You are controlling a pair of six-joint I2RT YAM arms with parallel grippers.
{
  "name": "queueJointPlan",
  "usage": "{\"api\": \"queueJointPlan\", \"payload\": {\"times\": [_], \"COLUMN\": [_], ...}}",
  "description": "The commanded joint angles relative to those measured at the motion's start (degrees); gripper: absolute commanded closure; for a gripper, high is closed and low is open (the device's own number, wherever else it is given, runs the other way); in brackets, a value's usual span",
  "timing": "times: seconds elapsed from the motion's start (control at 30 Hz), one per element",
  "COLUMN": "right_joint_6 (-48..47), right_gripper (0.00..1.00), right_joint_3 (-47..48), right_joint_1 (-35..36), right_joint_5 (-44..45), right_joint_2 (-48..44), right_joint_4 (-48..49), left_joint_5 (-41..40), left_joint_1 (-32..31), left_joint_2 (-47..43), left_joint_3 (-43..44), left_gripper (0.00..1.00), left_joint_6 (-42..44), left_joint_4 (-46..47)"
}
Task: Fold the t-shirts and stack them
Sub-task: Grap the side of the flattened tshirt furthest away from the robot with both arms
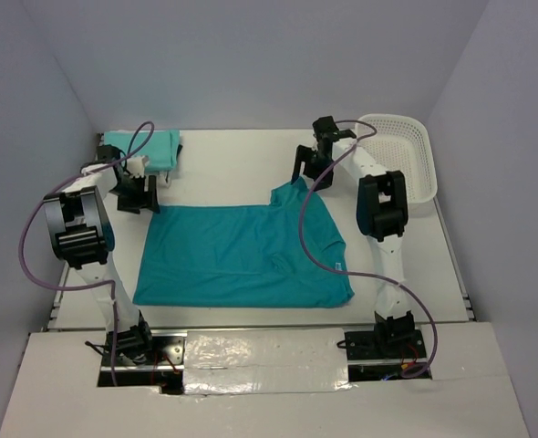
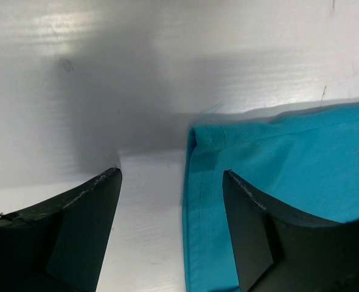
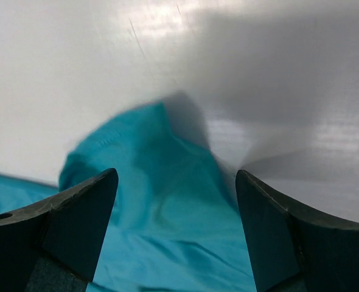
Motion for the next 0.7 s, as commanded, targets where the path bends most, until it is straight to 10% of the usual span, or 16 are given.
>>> {"api": "queueJointPlan", "payload": {"times": [0.0,0.17,0.3,0.47,0.67], "right_joint_6": [1.7,1.5,1.8,1.1,-0.5], "right_gripper": [0.16,0.23,0.59,0.97,1.0], "right_joint_3": [6.1,9.4,4.9,1.8,-6.7], "right_joint_1": [0.1,2.4,2.5,1.7,1.7], "right_joint_5": [-0.7,-2.4,-1.7,-0.7,0.1], "right_joint_2": [5.4,8.9,6.7,1.9,-9.2], "right_joint_4": [0.1,-1.9,-0.5,0.7,2.4], "left_joint_5": [2.7,4.9,4.5,2.4,3.7], "left_joint_1": [-1.3,-3.2,-4.7,-4.2,-4.0], "left_joint_2": [4.0,5.6,5.3,3.3,-2.4], "left_joint_3": [1.0,2.3,0.7,-0.6,0.5], "left_gripper": [0.2,0.21,0.31,0.99,1.0], "left_joint_6": [-0.9,-1.7,-1.0,-0.3,4.8], "left_joint_4": [1.6,1.4,1.2,2.5,1.0]}}
